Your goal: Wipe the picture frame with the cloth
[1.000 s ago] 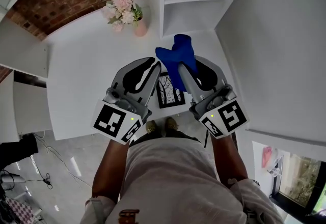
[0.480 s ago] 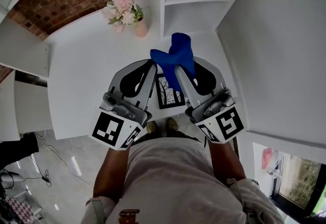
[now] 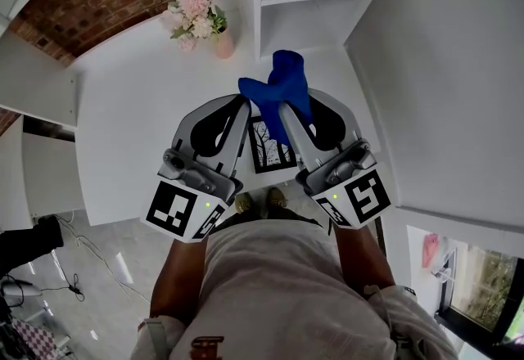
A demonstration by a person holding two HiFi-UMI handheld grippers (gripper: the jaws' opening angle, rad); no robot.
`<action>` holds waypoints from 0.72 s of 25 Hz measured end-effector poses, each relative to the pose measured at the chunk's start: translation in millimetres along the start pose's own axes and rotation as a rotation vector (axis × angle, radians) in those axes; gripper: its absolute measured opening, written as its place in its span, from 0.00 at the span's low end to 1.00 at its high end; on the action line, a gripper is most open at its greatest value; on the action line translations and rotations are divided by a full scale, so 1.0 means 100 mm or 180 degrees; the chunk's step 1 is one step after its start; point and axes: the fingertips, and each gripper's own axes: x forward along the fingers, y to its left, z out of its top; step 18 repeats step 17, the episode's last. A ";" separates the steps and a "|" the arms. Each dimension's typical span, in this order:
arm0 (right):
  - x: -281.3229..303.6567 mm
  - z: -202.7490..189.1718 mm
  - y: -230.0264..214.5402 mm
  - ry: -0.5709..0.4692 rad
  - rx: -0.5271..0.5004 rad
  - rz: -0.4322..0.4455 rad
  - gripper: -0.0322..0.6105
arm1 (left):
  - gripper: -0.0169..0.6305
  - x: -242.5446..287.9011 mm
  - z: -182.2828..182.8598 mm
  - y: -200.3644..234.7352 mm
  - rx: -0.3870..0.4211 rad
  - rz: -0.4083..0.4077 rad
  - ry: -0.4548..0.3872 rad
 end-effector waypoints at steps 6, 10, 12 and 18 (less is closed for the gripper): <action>-0.01 0.00 0.00 0.0019 -0.0013 -0.0019 0.16 | 0.03 0.00 -0.01 -0.01 -0.0018 -0.0025 -0.0003; -0.04 0.01 0.00 0.0036 -0.0029 -0.0041 0.16 | 0.03 -0.01 0.00 -0.02 -0.0030 -0.0042 -0.0017; -0.06 0.01 -0.01 0.0040 -0.0033 -0.0057 0.16 | 0.03 -0.02 -0.02 -0.03 -0.0037 -0.0047 -0.0012; -0.08 0.00 -0.01 0.0062 -0.0043 -0.0072 0.16 | 0.03 -0.03 -0.03 -0.03 -0.0046 -0.0053 0.0002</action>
